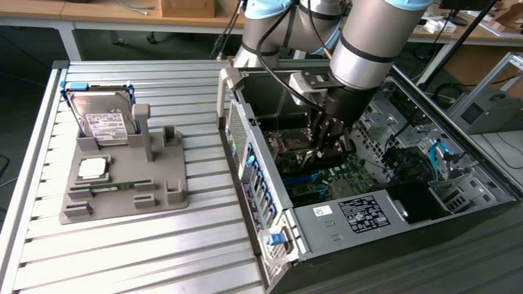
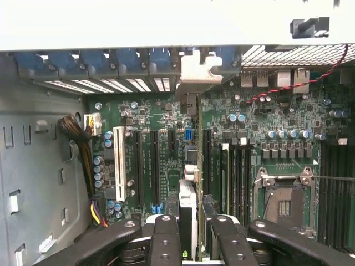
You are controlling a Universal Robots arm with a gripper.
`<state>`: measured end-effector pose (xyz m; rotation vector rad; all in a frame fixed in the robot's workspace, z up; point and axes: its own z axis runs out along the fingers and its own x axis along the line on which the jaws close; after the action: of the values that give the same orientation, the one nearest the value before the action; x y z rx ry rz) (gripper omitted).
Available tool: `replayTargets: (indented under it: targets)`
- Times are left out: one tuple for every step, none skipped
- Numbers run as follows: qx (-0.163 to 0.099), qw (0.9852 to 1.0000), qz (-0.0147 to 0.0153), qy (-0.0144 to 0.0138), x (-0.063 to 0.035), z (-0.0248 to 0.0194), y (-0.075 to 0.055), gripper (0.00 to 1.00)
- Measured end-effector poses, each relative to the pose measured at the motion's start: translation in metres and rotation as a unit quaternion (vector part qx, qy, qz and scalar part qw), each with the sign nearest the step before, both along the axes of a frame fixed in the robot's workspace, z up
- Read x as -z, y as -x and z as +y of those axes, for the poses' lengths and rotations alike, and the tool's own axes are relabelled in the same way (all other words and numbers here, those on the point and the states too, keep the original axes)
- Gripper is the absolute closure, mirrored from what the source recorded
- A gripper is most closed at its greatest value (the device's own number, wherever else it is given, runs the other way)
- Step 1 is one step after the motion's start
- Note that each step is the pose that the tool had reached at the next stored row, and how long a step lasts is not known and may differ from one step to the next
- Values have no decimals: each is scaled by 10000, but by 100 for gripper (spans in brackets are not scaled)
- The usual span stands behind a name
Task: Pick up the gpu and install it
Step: 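Insert the gpu into the slot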
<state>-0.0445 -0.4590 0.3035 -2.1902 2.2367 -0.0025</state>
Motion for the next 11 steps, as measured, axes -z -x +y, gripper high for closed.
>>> replayTargets:
  targets:
    - [0, 10000, 0, -1, 4, 0, 2, 73]
    - [1, 10000, 0, -1, 8, 0, 6, 73]
    - [1, 10000, 0, -1, 12, 0, 14, 73]
    - [1, 10000, 0, 0, 15, 0, 23, 73]
    - [0, 10000, 0, 0, 17, 0, 30, 73]
    - [1, 10000, 0, 0, 20, 0, 36, 73]
    - [1, 10000, 0, -1, 24, 1, 42, 73]
    - [0, 10000, 0, -1, 28, 1, 42, 73]
    - [0, 10000, 0, -1, 31, 1, 42, 73]
    - [0, 10000, 0, 0, 35, 0, 42, 73]
    - [0, 10000, 0, -1, 39, 1, 42, 73]
